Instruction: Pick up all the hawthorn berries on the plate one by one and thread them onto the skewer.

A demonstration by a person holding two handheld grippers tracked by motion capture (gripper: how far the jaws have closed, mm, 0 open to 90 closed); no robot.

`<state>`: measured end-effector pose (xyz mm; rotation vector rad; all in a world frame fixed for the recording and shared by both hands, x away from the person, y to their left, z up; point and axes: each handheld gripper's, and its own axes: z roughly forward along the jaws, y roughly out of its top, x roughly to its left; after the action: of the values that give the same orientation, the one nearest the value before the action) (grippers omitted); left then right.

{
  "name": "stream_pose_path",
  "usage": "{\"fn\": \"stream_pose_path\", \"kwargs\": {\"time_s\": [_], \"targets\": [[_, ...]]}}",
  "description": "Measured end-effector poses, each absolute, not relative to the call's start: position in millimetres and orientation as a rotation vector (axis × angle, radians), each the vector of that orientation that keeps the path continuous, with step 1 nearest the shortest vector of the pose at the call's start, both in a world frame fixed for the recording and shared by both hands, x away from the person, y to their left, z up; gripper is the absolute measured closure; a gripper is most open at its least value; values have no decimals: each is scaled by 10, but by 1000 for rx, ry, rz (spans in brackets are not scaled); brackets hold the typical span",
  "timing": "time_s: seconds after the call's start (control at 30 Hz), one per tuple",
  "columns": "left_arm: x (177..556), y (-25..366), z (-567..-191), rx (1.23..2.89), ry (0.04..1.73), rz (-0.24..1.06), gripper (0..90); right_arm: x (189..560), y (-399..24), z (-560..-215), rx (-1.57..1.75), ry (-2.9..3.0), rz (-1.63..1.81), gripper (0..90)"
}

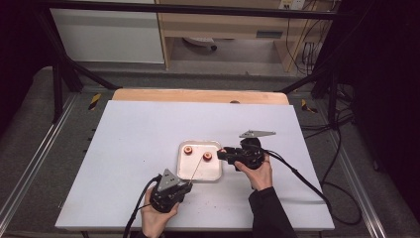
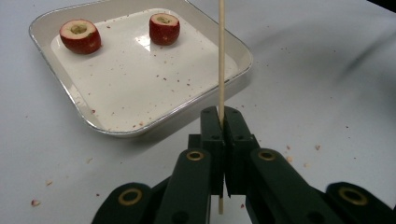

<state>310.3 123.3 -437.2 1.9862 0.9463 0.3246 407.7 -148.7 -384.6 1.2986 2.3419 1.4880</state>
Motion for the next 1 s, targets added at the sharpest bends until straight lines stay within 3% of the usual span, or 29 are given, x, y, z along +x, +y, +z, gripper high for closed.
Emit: {"fn": "stream_pose_path", "kwargs": {"time_s": [1.0], "targets": [[3131,845,-4390,1862,1054,239,883,4015,-1415,-3893,1492,1864,2015,600]]}}
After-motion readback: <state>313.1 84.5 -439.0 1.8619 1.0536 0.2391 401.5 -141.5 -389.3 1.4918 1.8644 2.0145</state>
